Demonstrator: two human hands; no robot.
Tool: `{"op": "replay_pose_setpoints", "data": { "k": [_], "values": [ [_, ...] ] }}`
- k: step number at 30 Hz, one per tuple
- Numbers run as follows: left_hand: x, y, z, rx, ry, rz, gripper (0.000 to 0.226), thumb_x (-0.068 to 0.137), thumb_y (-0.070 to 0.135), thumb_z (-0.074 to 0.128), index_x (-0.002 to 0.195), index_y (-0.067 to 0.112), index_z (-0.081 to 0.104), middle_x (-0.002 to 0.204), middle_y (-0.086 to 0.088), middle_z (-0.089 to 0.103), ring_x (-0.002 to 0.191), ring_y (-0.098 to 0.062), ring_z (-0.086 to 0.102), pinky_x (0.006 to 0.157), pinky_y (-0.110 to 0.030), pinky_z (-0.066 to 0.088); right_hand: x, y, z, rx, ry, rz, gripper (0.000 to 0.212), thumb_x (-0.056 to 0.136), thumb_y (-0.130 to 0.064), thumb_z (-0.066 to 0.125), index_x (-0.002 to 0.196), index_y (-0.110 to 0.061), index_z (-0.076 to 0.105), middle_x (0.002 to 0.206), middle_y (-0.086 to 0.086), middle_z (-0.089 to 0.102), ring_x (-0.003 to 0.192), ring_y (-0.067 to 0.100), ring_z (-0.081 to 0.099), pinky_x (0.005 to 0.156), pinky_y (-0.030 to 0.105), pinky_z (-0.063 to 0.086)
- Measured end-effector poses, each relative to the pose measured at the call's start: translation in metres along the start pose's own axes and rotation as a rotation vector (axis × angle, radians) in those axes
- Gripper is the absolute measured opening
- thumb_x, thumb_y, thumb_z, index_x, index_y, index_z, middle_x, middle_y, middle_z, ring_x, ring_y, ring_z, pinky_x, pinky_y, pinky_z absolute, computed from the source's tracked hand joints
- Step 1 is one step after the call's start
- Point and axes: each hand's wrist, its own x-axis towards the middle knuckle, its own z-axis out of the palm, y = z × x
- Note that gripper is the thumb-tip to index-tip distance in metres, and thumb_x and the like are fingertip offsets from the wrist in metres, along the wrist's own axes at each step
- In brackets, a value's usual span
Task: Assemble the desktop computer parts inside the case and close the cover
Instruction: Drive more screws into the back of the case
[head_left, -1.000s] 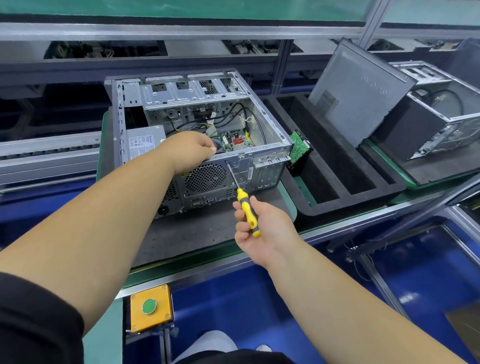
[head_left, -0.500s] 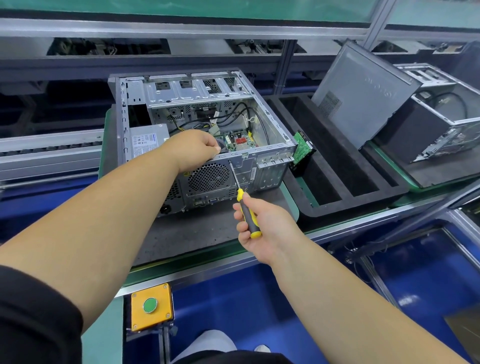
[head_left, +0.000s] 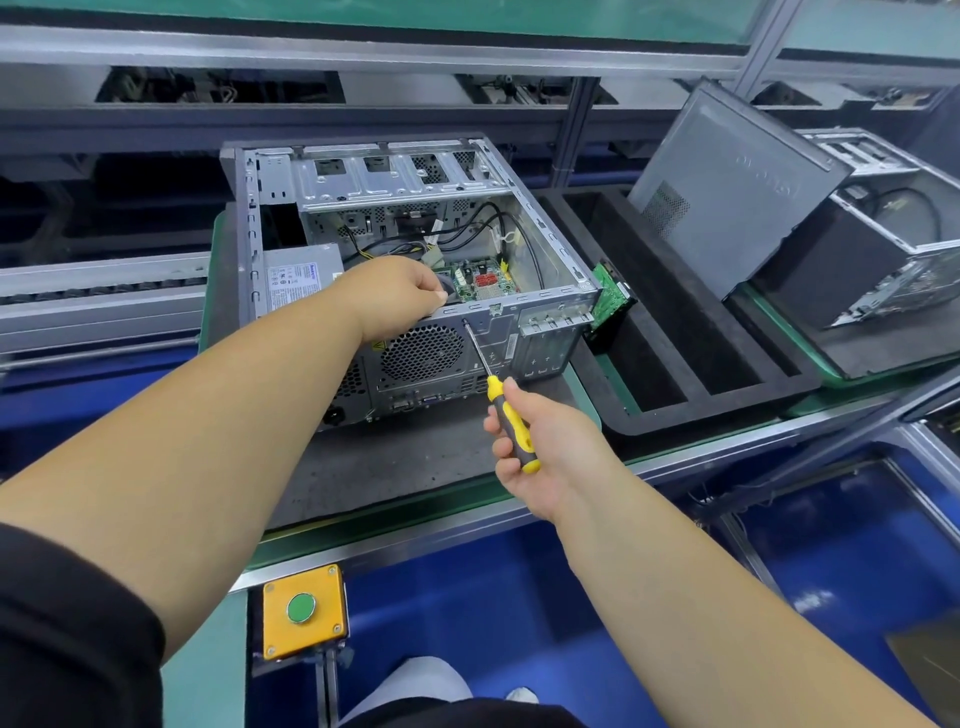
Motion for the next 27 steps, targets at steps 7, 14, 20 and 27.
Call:
{"op": "replay_pose_setpoints", "data": {
  "k": [7,14,20,27],
  "values": [
    [0.0,0.001,0.0,-0.012,-0.004,0.001,0.028,0.097,0.035,0.05,0.086,0.015,0.065,0.057,0.003,0.048,0.055,-0.017,0.043,0.063,-0.029,0.041,0.009,-0.002,0.0,0.096,-0.096,0.13,0.041,0.102,-0.042,0.049,0.089,-0.007,0.063,0.052,0.001,0.055,0.038,0.007,0.039,0.035,0.016,0.027],
    [0.002,0.0,0.0,-0.012,-0.008,0.0,0.028,0.096,0.035,0.05,0.089,0.013,0.066,0.058,0.002,0.048,0.055,-0.017,0.043,0.064,-0.029,0.041,0.009,0.009,0.005,0.011,-0.04,-0.076,0.025,0.086,-0.03,0.077,0.09,-0.01,0.064,0.066,0.002,0.053,0.044,0.008,0.044,0.04,0.018,0.034],
    [0.003,-0.002,0.001,0.0,-0.008,0.01,0.033,0.096,0.035,0.05,0.087,0.006,0.062,0.059,0.0,0.046,0.055,-0.02,0.041,0.061,-0.029,0.038,0.016,0.014,0.014,-0.261,0.139,-0.19,0.043,0.099,-0.047,0.053,0.081,-0.011,0.069,0.047,-0.007,0.058,0.035,0.005,0.045,0.037,0.017,0.034],
    [0.003,-0.002,0.001,0.005,-0.008,0.015,0.033,0.096,0.036,0.049,0.088,0.007,0.063,0.057,0.0,0.046,0.053,-0.02,0.041,0.06,-0.029,0.038,0.012,0.002,0.006,0.058,-0.134,0.06,0.045,0.097,-0.05,0.056,0.09,-0.007,0.065,0.055,0.001,0.051,0.038,0.008,0.039,0.035,0.018,0.03]
  ]
}}
